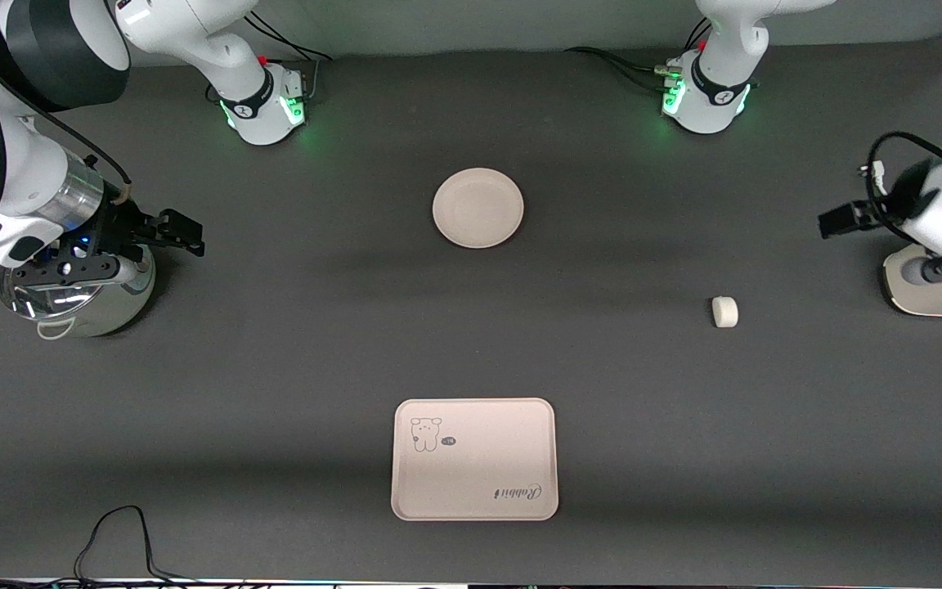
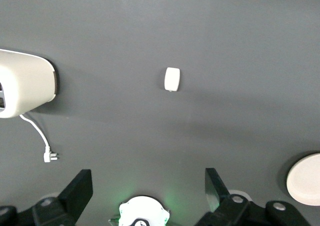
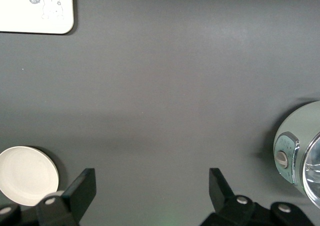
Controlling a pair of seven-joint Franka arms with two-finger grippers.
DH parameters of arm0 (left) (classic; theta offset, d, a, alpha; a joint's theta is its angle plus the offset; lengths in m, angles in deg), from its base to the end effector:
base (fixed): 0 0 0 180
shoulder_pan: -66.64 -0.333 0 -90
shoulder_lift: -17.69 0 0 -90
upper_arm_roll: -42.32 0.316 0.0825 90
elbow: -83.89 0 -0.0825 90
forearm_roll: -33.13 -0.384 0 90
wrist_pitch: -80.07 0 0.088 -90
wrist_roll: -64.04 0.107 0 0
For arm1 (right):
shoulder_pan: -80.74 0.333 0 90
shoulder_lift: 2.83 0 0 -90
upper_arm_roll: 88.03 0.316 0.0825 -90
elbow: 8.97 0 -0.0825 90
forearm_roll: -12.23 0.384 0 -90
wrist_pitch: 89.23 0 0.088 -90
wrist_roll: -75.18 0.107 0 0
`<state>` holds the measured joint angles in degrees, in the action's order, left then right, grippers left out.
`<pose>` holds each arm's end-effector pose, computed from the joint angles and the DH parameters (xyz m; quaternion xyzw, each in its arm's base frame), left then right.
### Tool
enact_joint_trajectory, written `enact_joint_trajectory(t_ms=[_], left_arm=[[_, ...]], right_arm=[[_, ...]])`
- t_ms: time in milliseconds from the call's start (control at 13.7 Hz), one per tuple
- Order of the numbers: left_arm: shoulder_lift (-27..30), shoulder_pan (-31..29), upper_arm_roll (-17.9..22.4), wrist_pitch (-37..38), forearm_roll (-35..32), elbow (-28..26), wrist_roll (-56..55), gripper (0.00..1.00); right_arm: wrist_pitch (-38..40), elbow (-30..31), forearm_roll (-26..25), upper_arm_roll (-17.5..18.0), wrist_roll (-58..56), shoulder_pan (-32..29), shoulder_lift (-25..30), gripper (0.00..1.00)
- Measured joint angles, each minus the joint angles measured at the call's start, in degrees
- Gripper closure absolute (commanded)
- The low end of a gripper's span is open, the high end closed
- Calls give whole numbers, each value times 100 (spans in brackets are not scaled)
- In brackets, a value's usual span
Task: Place bun in plate and plate on tray
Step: 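Move the left gripper over the small white bun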
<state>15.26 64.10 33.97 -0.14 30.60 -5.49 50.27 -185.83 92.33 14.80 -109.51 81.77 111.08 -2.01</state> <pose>0.5447 -0.0484 0.5934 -0.9922 -0.0703 0.0961 0.0358 0.5443 0.0881 0.5483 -0.9990 -0.0166 0.0374 0.0200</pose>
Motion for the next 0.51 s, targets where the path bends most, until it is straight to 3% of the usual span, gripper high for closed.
enact_joint_trajectory(t_ms=[292,512], left_arm=[[808,39,40,-412,185,-994,-26,0],[887,28,90,-982,195,-1604,117,0]], right_arm=[[-1,241,31,35,274,478,177,0],[-4,296,31,36,412,596,227,0]])
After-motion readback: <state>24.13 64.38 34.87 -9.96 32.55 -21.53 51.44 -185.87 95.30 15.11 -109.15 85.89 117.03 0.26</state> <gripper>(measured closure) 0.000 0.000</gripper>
